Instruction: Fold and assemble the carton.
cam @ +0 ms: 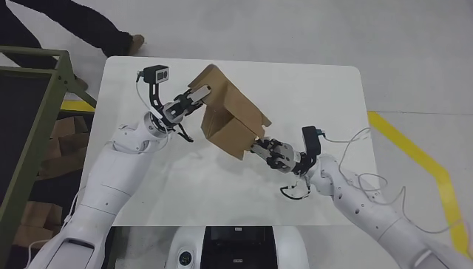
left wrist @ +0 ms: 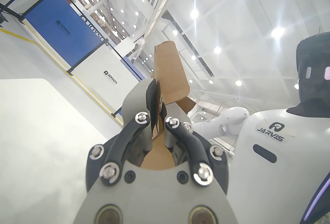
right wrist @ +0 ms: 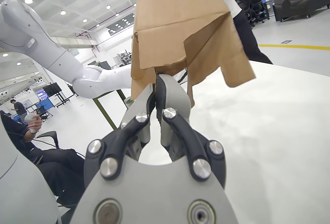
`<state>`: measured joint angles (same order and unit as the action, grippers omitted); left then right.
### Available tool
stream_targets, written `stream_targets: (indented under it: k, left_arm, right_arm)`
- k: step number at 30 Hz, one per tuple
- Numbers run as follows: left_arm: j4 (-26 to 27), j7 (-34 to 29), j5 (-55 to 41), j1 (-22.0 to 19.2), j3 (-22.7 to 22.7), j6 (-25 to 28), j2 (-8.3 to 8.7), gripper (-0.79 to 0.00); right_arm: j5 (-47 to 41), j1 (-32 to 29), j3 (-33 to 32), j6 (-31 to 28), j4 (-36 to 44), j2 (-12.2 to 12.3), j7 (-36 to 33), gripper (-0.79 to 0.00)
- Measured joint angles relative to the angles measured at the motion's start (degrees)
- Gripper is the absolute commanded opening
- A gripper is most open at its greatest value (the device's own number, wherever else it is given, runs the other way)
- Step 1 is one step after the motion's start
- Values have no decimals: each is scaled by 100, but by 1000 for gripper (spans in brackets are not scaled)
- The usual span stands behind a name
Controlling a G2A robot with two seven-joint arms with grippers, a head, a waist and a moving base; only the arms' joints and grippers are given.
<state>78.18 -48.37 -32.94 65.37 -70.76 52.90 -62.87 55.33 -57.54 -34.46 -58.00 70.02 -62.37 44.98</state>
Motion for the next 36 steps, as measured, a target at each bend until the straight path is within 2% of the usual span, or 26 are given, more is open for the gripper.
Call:
stream_targets:
  k: [16, 36]
  left_arm:
    - [-123, -195, -154, 49, -30, 96, 7, -785]
    - [-87, -184, -153, 79, 21, 117, 27, -785]
  right_arm:
    - [61, -245, -377, 0, 294, 208, 130, -785]
    - [0, -360, -595, 0, 391, 274, 130, -785]
